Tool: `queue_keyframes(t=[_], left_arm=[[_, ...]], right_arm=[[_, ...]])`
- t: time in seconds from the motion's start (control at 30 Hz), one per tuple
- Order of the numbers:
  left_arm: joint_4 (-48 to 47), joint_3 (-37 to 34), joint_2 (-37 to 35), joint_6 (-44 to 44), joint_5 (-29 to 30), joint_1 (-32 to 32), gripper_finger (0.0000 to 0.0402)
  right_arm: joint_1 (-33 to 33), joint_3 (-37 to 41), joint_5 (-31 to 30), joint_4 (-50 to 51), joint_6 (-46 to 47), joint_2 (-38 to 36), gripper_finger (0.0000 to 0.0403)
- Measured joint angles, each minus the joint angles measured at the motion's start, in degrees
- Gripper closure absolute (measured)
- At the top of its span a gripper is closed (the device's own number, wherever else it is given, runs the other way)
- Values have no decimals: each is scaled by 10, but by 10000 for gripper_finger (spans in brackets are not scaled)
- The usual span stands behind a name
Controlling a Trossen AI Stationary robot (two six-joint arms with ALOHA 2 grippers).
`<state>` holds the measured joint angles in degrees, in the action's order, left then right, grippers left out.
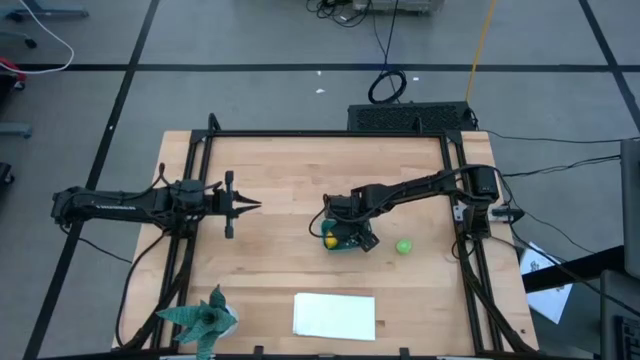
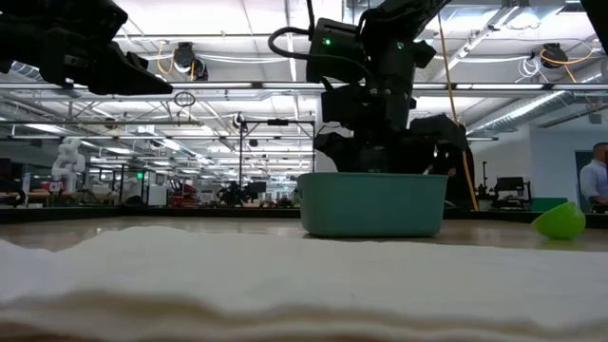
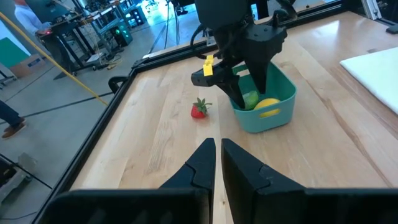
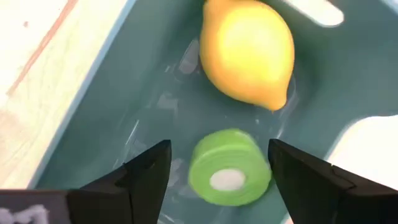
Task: Pick and placing Produce into tupperware
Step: Put the sliced cabbage into the green bin
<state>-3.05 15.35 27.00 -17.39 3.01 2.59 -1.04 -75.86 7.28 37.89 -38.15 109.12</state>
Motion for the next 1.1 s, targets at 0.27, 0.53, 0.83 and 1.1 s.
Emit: queue_keyframes(t=[0.27, 0.53, 0.83, 1.1], left_arm=[[0, 0, 0, 1, 0, 0, 371], [0, 0, 0, 1, 0, 0, 371], [0, 0, 0, 1, 0, 0, 371], [0, 0, 0, 2, 0, 0, 371]], right_arm=[[0, -36, -29, 50, 9, 0, 145], [-1, -50, -30, 62, 14, -13, 145], [-1, -50, -29, 51, 10, -47, 201], [-1, -50, -27, 53, 0, -43, 323]])
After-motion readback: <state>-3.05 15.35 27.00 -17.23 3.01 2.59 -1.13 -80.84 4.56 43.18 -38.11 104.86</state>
